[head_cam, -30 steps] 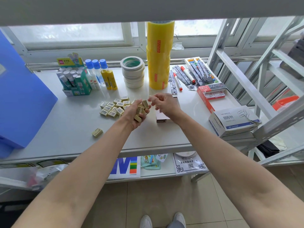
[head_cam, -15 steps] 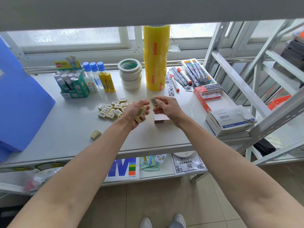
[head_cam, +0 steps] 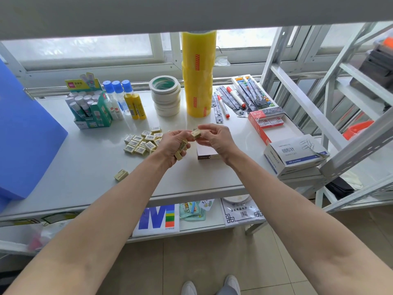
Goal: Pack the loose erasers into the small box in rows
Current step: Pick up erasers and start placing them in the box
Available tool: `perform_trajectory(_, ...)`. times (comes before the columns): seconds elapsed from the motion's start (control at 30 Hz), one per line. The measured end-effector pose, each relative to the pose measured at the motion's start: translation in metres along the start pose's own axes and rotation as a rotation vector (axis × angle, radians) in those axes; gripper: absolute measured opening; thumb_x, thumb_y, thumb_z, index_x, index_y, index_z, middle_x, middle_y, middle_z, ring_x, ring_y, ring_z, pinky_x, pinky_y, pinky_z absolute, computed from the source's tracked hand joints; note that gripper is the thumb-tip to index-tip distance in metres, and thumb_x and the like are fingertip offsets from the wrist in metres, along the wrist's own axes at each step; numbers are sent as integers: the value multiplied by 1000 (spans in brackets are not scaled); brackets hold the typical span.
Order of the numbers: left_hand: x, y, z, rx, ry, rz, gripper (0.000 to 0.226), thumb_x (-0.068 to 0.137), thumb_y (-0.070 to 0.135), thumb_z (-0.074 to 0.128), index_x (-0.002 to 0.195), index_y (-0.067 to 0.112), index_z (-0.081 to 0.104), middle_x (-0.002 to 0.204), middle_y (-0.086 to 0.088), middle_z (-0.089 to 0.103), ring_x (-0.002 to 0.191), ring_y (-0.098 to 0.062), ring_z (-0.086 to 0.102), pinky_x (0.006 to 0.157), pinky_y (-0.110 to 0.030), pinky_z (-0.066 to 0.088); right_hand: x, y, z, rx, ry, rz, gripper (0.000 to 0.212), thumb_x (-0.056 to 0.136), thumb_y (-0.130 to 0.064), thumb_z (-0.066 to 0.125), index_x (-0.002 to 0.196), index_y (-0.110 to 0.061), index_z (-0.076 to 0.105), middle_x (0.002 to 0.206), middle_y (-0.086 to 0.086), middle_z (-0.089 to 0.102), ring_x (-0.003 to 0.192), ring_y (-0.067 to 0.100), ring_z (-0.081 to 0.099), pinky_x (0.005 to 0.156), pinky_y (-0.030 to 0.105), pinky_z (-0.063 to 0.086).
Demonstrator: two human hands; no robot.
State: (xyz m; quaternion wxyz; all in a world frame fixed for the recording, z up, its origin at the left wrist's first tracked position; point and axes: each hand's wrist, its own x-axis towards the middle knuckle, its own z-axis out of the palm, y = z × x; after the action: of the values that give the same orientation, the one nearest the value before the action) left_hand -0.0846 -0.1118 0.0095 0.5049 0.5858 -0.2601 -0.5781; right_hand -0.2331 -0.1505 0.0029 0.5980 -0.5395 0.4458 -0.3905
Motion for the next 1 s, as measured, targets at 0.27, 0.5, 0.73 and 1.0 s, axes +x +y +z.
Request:
perform_trajectory(0.27,1,1,0,70,-9,41,11,88,5,63,99,4,64,82,-9,67,56,-14,50,34,-16,33,0,3,-2,-23,26,-13,19,93,1,57,110,7,62,84,14,67,70,17,65,67,21,58)
perform_trajectory(0.5,3,5,6,268,-63,81,23,84,14,72,103,10,60,81,-12,71,57,-15,54,40,-20,36,4,3,-6,-124,70,-58,8,85,-7,66,92,-11,66,93,14,71,84,20,66,81,34,56)
perform_trajectory(0.73,8,6,18,300,43,103,13,82,11,70,87,9,58,69,-11,61,56,-18,54,40,-22,35,2,-2,-2,-537,9,-178,36,83,-33,74,109,-10,65,107,8,67,91,16,66,82,29,56)
perform_trajectory(1.0,16,-2,16,523,182,132,19,88,22,67,100,8,63,81,-12,66,53,-22,52,36,-20,35,21,4,-28,-912,169,-219,21,86,-19,68,104,-8,70,108,10,53,92,24,58,81,24,39)
